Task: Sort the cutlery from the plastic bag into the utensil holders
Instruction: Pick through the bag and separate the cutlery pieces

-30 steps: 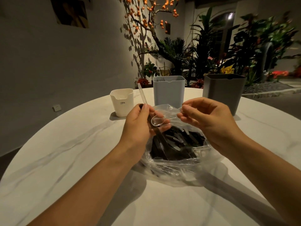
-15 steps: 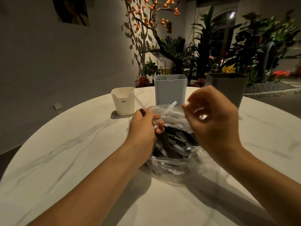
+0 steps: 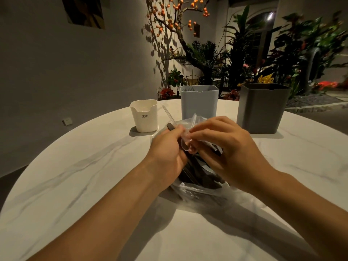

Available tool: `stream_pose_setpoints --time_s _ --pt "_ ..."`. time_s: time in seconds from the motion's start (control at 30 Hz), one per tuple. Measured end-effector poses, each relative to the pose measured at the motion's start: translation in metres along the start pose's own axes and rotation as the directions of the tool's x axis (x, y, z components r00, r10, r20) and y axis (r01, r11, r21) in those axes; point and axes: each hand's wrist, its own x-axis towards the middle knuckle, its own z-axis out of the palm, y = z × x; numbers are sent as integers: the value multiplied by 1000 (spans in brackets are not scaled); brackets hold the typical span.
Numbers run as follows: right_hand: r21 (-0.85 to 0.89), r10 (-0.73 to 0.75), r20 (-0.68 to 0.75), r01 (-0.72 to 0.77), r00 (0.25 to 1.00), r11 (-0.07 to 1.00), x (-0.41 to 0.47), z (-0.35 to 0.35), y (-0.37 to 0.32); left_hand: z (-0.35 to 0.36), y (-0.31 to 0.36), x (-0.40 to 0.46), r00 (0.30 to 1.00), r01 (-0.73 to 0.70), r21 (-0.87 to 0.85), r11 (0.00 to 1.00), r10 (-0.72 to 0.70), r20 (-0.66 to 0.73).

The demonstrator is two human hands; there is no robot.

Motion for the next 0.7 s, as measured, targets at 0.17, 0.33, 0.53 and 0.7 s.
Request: stream_pose_setpoints --time_s 0.17,0.33,0.53,0.7 --pt "-31 -24 79 27 997 999 -3 -1 2 -5 0 2 993 -7 19 1000 5 120" --pt "281 143 22 -144 989 949 -4 -3 0 -7 -3 5 976 -67 99 993 45 215" --pt "456 522 -76 -436 849 776 7 -5 4 -6 -2 3 967 -93 136 986 57 249" --pt "412 491 -22 -439 871 798 23 -11 -4 -3 -5 2 933 -122 245 962 27 358"
